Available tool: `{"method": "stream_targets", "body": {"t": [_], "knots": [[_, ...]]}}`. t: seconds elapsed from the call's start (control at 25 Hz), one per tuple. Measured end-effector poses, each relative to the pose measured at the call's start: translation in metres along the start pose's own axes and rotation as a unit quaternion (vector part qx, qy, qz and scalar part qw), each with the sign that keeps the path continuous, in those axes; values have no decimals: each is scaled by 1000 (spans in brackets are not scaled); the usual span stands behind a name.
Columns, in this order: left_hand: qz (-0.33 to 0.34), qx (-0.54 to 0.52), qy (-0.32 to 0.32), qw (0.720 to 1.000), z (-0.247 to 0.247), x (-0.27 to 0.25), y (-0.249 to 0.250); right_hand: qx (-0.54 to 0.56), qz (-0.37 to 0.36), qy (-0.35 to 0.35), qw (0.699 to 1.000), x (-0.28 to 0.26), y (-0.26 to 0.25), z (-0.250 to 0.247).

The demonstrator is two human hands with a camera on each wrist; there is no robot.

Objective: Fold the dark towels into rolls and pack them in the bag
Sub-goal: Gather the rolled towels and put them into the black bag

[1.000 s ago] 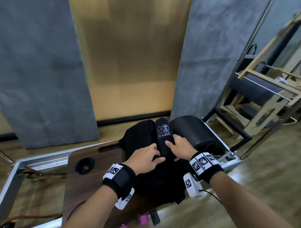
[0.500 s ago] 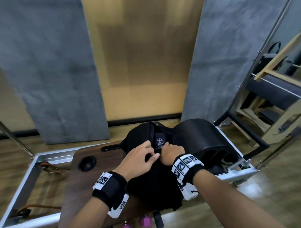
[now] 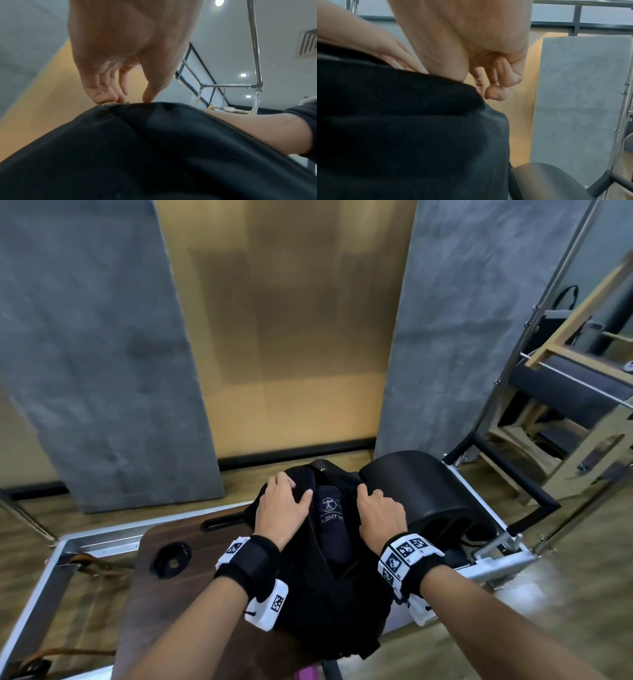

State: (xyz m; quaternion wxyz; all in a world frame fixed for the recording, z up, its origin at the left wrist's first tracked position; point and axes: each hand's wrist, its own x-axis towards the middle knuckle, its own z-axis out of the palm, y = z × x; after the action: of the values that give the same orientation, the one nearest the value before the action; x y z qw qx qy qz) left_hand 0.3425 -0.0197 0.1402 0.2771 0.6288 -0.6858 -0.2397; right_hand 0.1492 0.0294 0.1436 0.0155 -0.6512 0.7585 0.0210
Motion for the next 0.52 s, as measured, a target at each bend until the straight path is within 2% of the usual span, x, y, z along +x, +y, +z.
{"method": "stream_targets", "body": {"t": [0.12, 0.2, 0.28, 0.36, 0.44, 0.52], "knots": [[-61, 69, -57, 994, 4, 16, 0, 24, 2, 24, 999, 8, 1, -1], [-59, 102, -69, 991, 7, 24, 0, 89, 36, 67, 993, 17, 3, -9], [-38, 107, -70, 991, 8, 28, 1, 198, 91, 101, 971, 26, 6, -21], [-21, 80, -63, 995, 5, 33, 3, 327, 122, 84, 933, 33, 3, -30], [-8, 43, -35, 998, -1, 37, 6, 406, 117, 69, 904, 38, -3, -34], [6, 16, -19, 1000, -3, 42, 8, 436, 94, 66, 893, 41, -14, -33]]}}
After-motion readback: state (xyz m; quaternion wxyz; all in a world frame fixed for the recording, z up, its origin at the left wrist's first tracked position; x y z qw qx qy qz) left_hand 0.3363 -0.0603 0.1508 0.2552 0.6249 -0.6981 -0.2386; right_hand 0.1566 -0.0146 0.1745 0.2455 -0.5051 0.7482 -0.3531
